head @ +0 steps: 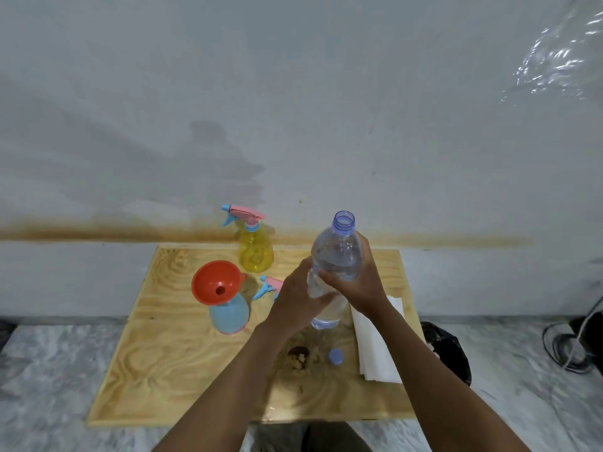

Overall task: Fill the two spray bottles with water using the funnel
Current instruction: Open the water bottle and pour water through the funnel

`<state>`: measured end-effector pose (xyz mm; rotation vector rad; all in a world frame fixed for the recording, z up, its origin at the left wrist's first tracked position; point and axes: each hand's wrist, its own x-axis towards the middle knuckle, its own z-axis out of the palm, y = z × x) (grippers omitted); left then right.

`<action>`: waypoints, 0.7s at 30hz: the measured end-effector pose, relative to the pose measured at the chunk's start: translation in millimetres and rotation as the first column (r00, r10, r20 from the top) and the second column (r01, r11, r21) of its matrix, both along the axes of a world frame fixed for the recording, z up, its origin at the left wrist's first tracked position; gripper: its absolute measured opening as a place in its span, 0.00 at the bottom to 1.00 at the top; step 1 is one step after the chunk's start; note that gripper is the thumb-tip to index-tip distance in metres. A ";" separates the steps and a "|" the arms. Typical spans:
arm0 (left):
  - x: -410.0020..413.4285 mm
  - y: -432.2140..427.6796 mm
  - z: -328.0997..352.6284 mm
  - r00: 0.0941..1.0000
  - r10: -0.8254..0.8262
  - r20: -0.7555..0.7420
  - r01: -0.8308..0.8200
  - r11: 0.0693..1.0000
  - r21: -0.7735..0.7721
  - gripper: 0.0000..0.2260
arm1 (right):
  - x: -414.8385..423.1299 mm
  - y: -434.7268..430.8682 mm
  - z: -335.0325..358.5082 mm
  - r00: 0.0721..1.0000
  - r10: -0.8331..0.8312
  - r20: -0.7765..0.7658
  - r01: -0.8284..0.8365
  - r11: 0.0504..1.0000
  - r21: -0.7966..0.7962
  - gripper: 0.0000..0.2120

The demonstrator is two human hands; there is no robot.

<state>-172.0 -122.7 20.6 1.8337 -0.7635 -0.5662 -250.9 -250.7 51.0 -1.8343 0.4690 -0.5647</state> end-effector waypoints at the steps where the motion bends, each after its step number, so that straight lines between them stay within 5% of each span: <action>1: -1.0 -0.6 -0.5 1.000 -0.003 0.001 0.003 1.000 -0.010 0.28 | -1.2 -0.7 -0.6 1.000 -0.004 0.000 0.004 1.000 -0.007 0.39; 21: -13.8 5.1 -4.4 0.995 -0.048 0.082 0.053 0.997 -0.059 0.29 | -28.3 15.7 -9.3 0.991 -0.132 -0.018 0.132 0.991 -0.003 0.39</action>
